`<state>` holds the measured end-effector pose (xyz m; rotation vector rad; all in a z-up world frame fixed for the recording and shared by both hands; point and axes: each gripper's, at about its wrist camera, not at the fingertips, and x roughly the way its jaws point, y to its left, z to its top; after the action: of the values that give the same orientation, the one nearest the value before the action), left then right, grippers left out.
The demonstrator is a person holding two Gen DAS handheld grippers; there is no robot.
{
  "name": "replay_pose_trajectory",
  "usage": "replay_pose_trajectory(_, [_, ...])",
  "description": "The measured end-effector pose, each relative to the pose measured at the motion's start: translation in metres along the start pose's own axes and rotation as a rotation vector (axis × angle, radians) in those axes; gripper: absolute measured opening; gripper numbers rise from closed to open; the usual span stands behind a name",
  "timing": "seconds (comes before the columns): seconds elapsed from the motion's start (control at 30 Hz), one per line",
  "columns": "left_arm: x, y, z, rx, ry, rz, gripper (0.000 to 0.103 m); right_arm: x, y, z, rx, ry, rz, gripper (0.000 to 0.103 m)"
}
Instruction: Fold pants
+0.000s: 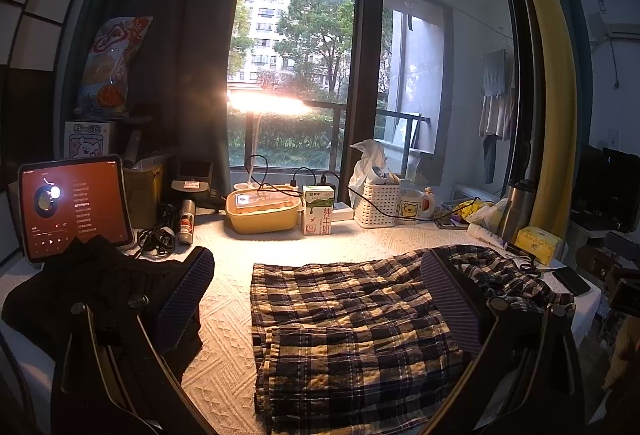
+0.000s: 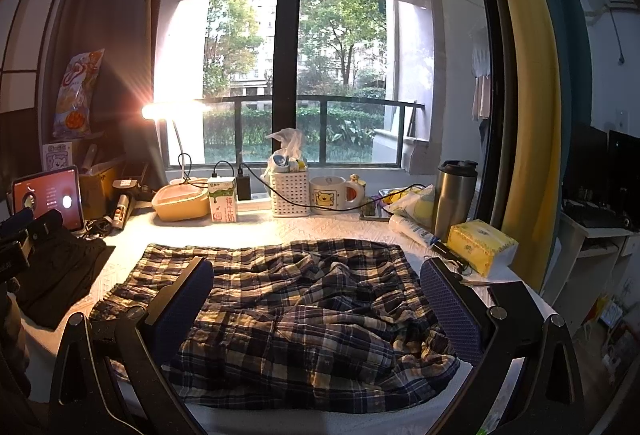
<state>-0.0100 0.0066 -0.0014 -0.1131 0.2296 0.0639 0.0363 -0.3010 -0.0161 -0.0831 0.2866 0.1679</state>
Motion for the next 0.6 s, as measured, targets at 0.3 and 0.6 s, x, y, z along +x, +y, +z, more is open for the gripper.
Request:
replay_pose_trajectory(0.3, [-0.0004,-0.0009,-0.0004,0.000,0.000,0.000,0.102,0.0000,0.0003,-0.0003,0.000,0.001,0.001,0.103])
replay_pose_trajectory(0.6, [-0.0012,-0.0023,-0.0010,0.002,-0.002,0.002,0.102,-0.0002,0.0003,-0.0003,0.000,0.000,0.000,0.103])
